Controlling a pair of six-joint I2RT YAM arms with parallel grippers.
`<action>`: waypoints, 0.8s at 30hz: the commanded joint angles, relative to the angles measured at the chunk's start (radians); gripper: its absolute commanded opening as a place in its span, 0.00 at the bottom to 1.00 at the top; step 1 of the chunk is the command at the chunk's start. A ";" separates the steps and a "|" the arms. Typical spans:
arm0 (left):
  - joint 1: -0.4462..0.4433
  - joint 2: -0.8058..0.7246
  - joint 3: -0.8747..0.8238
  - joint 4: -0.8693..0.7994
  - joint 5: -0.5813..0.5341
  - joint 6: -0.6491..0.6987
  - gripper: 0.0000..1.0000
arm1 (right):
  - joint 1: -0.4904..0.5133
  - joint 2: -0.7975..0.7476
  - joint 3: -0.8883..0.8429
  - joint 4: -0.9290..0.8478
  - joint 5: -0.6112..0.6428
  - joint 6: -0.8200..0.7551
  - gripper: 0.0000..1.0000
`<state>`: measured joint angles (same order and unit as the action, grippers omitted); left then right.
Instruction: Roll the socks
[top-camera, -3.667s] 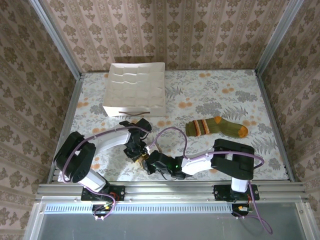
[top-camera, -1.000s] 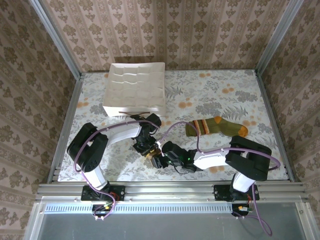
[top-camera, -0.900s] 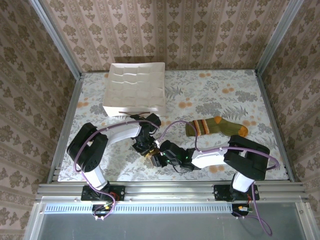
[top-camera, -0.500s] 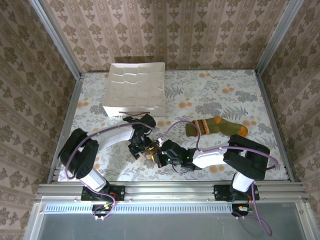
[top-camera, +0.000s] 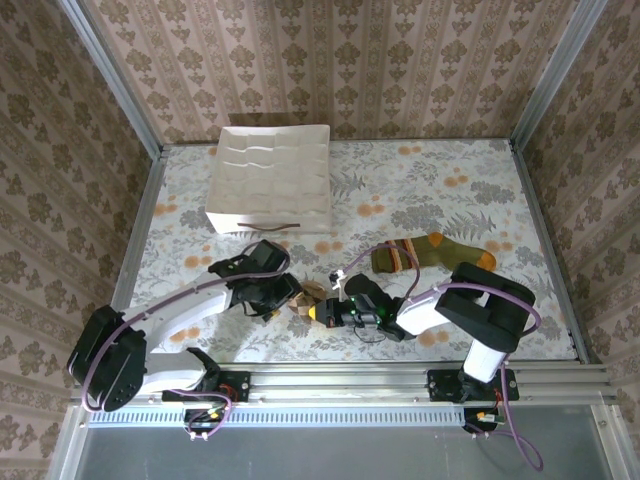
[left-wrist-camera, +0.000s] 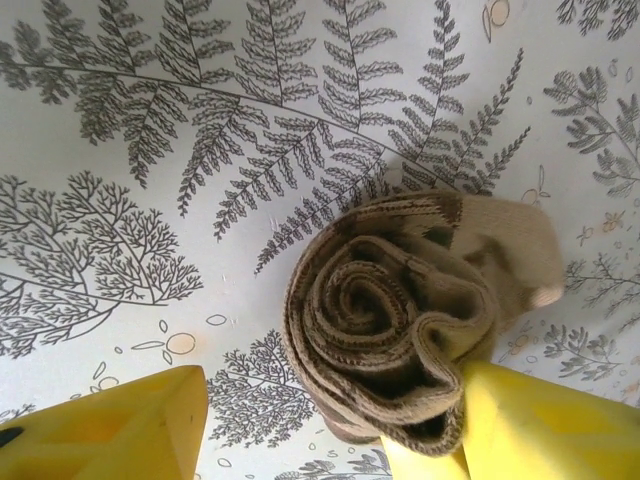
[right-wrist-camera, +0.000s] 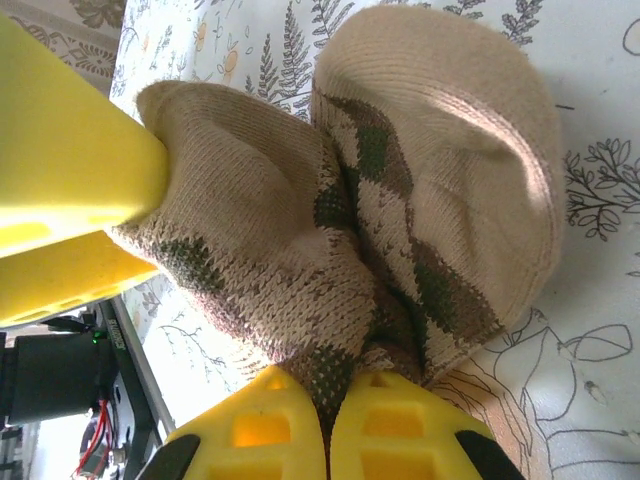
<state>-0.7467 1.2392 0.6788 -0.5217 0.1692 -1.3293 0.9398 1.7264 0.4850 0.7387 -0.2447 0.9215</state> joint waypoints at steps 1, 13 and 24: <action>-0.016 -0.001 -0.013 0.060 0.019 0.007 0.64 | -0.013 0.077 -0.038 -0.326 0.018 0.031 0.00; -0.025 0.141 -0.076 0.063 -0.004 0.007 0.49 | -0.036 0.062 0.036 -0.420 0.013 0.027 0.00; 0.012 0.307 -0.057 -0.158 0.045 -0.078 0.00 | 0.022 -0.146 0.038 -0.394 0.125 -0.312 0.38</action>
<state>-0.7437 1.4399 0.6983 -0.4267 0.2234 -1.3766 0.9325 1.6615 0.5781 0.4931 -0.2512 0.7887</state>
